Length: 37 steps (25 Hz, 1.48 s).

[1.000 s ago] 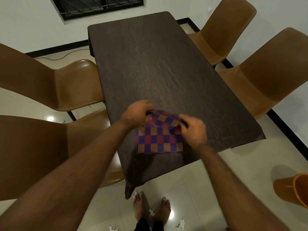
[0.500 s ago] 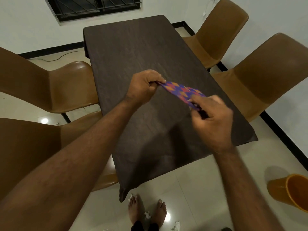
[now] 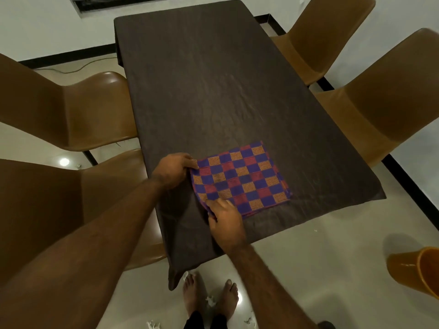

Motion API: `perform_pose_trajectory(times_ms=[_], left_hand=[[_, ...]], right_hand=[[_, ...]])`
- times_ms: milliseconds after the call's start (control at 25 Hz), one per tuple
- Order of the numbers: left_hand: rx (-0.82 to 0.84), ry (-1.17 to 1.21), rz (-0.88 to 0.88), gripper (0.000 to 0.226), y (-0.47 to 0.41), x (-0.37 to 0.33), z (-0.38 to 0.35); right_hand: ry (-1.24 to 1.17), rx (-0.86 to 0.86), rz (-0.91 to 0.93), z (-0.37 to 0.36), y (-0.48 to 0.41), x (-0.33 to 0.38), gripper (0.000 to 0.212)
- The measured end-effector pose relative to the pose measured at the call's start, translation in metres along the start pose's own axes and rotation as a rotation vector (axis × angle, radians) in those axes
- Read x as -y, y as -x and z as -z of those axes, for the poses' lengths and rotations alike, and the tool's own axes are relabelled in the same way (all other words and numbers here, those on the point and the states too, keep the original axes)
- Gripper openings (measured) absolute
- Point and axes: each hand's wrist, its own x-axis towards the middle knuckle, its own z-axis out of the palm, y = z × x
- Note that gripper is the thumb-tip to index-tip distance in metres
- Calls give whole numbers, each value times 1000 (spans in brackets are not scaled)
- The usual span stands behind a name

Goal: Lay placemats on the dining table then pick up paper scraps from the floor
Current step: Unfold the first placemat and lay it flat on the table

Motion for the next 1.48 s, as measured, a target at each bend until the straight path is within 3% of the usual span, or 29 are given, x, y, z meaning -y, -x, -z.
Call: perform_pose_trajectory(times_ms=[160, 320, 480, 640, 880, 1160, 1360, 1480], left_hand=[[54, -200, 0, 23, 7, 8, -2], [-10, -225, -12, 36, 22, -15, -9], [117, -142, -122, 36, 56, -73, -30], [263, -274, -127, 52, 78, -101, -60], [243, -356, -45, 39, 75, -116, -63], [193, -299, 10, 55, 72, -125, -68], [172, -305, 84, 48, 61, -119, -71], [125, -287, 68, 46, 58, -89, -50]], right_hand=[[-54, 47, 6, -18, -1, 13, 37], [-132, 130, 84, -4, 9, -3, 43], [28, 77, 72, 38, 14, -48, 43], [241, 168, 53, 68, 11, -75, 51], [356, 266, 148, 77, 0, -76, 51], [416, 357, 110, 87, -8, -77, 42], [316, 171, 132, 102, -19, -73, 40], [364, 232, 132, 119, -24, -78, 34]])
